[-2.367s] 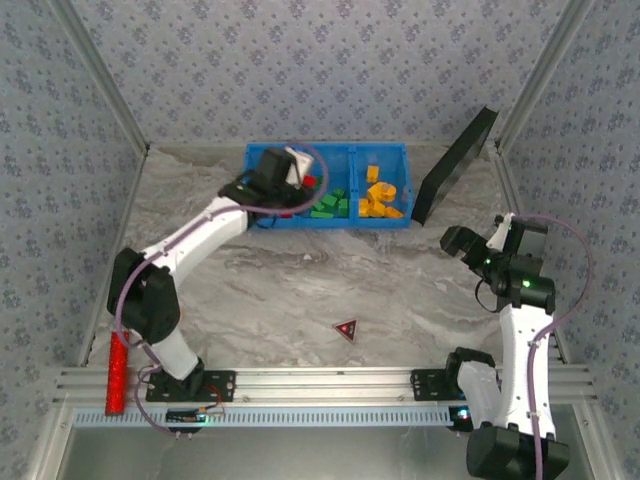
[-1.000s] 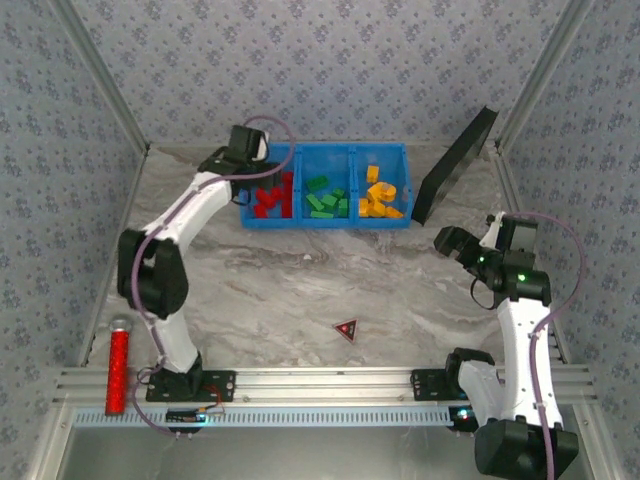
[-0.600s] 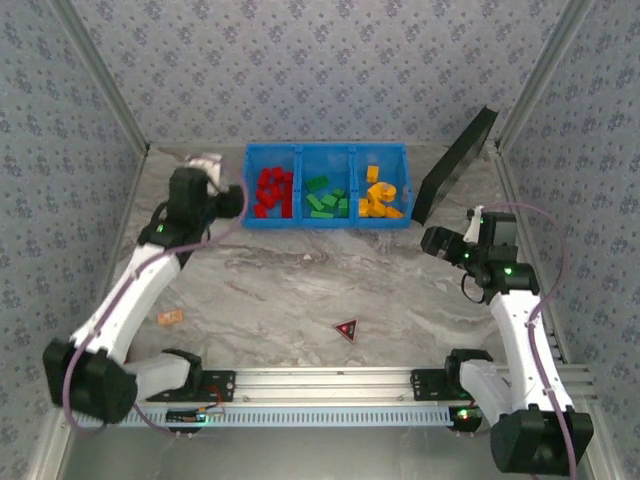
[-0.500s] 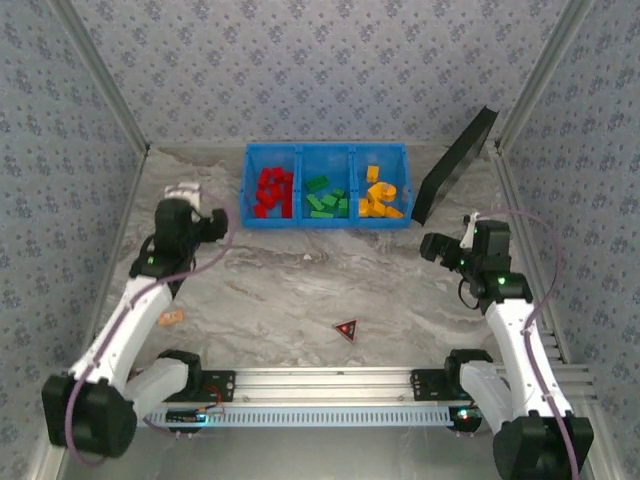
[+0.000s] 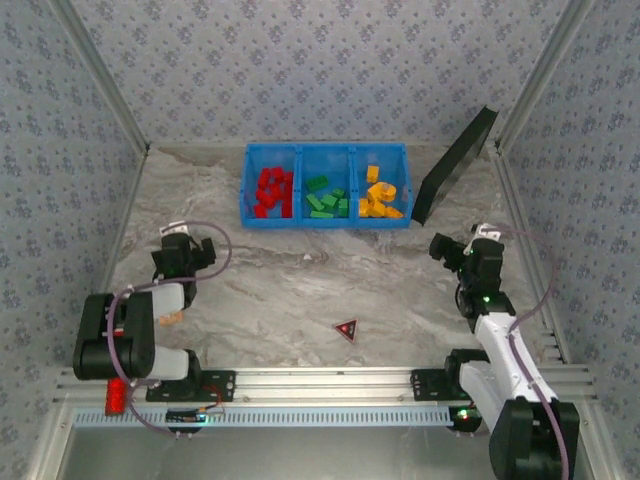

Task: Sort the legos into containers by color
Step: Reset both arms

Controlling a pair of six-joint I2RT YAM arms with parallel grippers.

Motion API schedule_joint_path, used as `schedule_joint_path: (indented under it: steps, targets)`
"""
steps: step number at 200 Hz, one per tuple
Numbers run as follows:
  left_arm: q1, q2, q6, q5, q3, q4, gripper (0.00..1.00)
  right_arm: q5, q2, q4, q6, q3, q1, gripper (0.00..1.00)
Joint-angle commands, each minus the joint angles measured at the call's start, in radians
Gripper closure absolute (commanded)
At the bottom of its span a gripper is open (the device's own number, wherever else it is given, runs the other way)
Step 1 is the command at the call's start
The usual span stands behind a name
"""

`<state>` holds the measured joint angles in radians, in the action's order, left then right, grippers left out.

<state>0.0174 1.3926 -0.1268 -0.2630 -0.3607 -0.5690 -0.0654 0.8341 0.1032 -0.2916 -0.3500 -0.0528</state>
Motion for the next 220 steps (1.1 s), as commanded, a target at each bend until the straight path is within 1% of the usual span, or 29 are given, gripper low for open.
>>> schedule_joint_path:
  steps: [1,6,14,26,35,48,58,66,70,78,93,107,115,127,133,143,150,156,162,167,170,180,191,200,209,220]
  targets:
    - [-0.007,0.078,0.029,0.007,0.041,-0.371,0.01,-0.055,0.042,0.259,0.069,0.047,-0.005,0.00]
    - [-0.008,0.078,0.032,0.013,0.039,-0.381,0.01,-0.061,0.055,0.278,0.091,0.053,-0.007,0.00]
    - [-0.009,0.048,0.025,0.019,0.007,-0.262,0.01,-0.062,0.074,0.307,0.115,0.061,-0.016,0.00]
    - [-0.009,0.087,0.036,0.035,-0.026,-0.255,0.01,-0.030,0.094,0.342,0.144,0.070,-0.040,0.00]
    - [-0.022,0.112,0.052,0.033,-0.070,-0.191,0.01,-0.033,0.110,0.353,0.140,0.068,-0.051,0.00]
    - [-0.030,0.117,0.068,0.043,-0.066,-0.201,0.01,-0.037,0.147,0.387,0.155,0.065,-0.053,0.00]
    - [-0.018,0.124,0.070,0.096,-0.062,-0.207,0.01,-0.052,0.185,0.401,0.175,0.056,-0.053,0.00]
    - [-0.012,0.144,0.083,0.143,-0.048,-0.255,0.01,-0.054,0.213,0.412,0.185,0.049,-0.054,0.00]
    - [-0.012,0.146,0.086,0.148,-0.045,-0.266,0.01,-0.053,0.229,0.425,0.191,0.053,-0.053,0.00]
    - [-0.010,0.139,0.085,0.155,-0.050,-0.240,0.01,-0.052,0.263,0.491,0.194,0.068,-0.054,0.00]
    - [-0.009,0.140,0.084,0.158,-0.048,-0.249,0.01,-0.016,0.344,0.591,0.201,0.087,-0.052,0.00]
    - [-0.009,0.142,0.084,0.158,-0.046,-0.257,0.01,0.002,0.421,0.642,0.236,0.073,-0.026,0.00]
    - [-0.008,0.141,0.084,0.159,-0.046,-0.251,0.01,0.016,0.438,0.636,0.265,0.056,-0.009,0.00]
    - [-0.008,0.141,0.084,0.157,-0.047,-0.252,0.01,0.011,0.490,0.697,0.315,0.051,0.020,0.00]
    - [-0.008,0.141,0.085,0.157,-0.047,-0.253,0.01,0.031,0.525,0.713,0.327,0.045,0.023,0.00]
    - [-0.010,0.141,0.085,0.157,-0.047,-0.252,0.01,0.072,0.604,0.815,0.363,0.060,0.043,0.00]
    - [-0.008,0.141,0.086,0.157,-0.047,-0.253,0.01,0.057,0.679,0.883,0.405,0.059,0.078,0.00]
    - [-0.008,0.142,0.085,0.157,-0.047,-0.252,0.01,-0.011,0.723,0.947,0.402,0.055,0.099,0.00]
    - [-0.009,0.141,0.085,0.159,-0.047,-0.252,0.01,-0.008,0.707,0.888,0.386,0.032,0.085,0.00]
    - [-0.008,0.142,0.085,0.157,-0.047,-0.252,0.01,0.027,0.671,0.752,0.385,-0.003,0.072,0.00]
    - [-0.009,0.142,0.084,0.158,-0.047,-0.252,0.01,0.047,0.668,0.716,0.383,-0.014,0.062,0.00]
    - [-0.008,0.142,0.085,0.157,-0.047,-0.252,0.01,0.082,0.699,0.773,0.358,-0.015,0.040,0.00]
    - [-0.008,0.142,0.084,0.157,-0.047,-0.252,0.01,0.069,0.683,0.674,0.337,-0.048,0.025,0.00]
    - [-0.007,0.142,0.084,0.158,-0.047,-0.252,0.01,0.049,0.696,0.713,0.325,-0.044,0.022,0.00]
    - [-0.008,0.142,0.084,0.158,-0.047,-0.252,0.01,0.047,0.687,0.677,0.325,-0.052,0.022,0.00]
    - [-0.008,0.142,0.082,0.160,-0.048,-0.250,0.01,0.048,0.689,0.694,0.325,-0.048,0.022,0.00]
